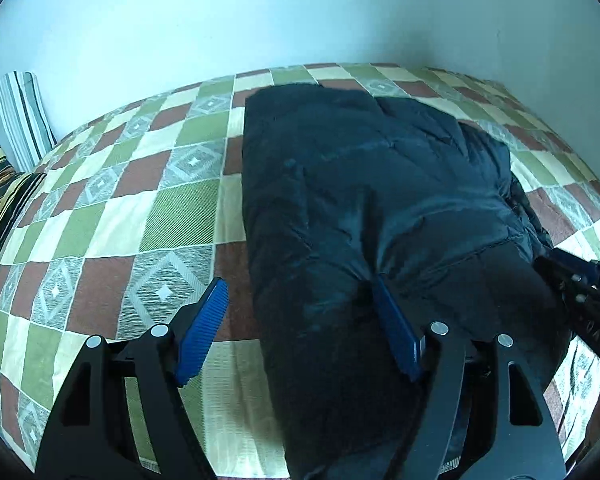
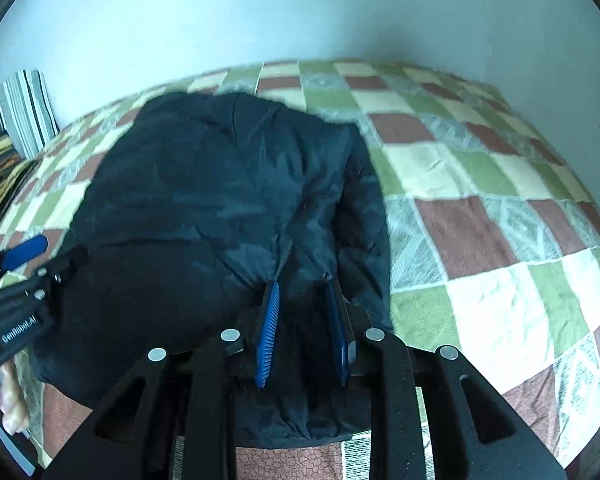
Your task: Fold large clothes
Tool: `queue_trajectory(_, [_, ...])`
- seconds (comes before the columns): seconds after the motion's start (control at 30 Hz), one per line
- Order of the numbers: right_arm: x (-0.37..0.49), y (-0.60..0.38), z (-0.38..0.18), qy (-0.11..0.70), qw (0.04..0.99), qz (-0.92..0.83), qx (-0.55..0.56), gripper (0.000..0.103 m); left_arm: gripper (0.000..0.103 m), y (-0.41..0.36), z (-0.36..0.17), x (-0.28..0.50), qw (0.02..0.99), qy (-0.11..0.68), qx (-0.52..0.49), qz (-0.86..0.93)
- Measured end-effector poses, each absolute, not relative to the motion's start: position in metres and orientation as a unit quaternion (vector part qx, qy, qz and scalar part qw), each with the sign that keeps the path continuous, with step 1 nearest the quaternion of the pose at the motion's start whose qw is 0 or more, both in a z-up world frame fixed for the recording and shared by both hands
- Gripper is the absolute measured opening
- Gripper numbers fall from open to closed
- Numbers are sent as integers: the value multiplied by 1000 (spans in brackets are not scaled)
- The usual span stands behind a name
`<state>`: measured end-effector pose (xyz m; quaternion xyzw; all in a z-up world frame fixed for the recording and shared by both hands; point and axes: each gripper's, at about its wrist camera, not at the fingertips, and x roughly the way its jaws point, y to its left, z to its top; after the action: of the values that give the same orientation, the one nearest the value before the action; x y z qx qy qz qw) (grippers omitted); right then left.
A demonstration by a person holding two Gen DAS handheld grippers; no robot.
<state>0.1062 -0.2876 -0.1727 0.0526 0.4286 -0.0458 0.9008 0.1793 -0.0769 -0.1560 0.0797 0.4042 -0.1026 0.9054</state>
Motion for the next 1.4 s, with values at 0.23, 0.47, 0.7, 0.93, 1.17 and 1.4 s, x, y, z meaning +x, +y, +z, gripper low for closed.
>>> queue_trajectory(0.23, [111,-290,-201,442,894,-46,62,23,75,-80,-174,186,899,416,76,-115])
queue_trajectory(0.47, [111,-290,-202,442,894,-50,60,23,75,-83,-180,188,899,415,79,-119])
queue_trajectory(0.7, [108,-287,-186,437,896,-51,51,26,74,-82,-174,187,901,408,82,-121])
queue_trajectory(0.93, [103,-287,-175,434,898,-48,51,27,74,-80,-164,184,903,405,78,-121])
queue_trajectory(1.17, [102,-291,-162,429,900,-43,59,29,74,-66,-144,183,908,399,58,-117])
queue_trajectory(1.4, [105,-295,-144,411,909,-44,63,35,74,-57,-134,190,910,396,43,-112])
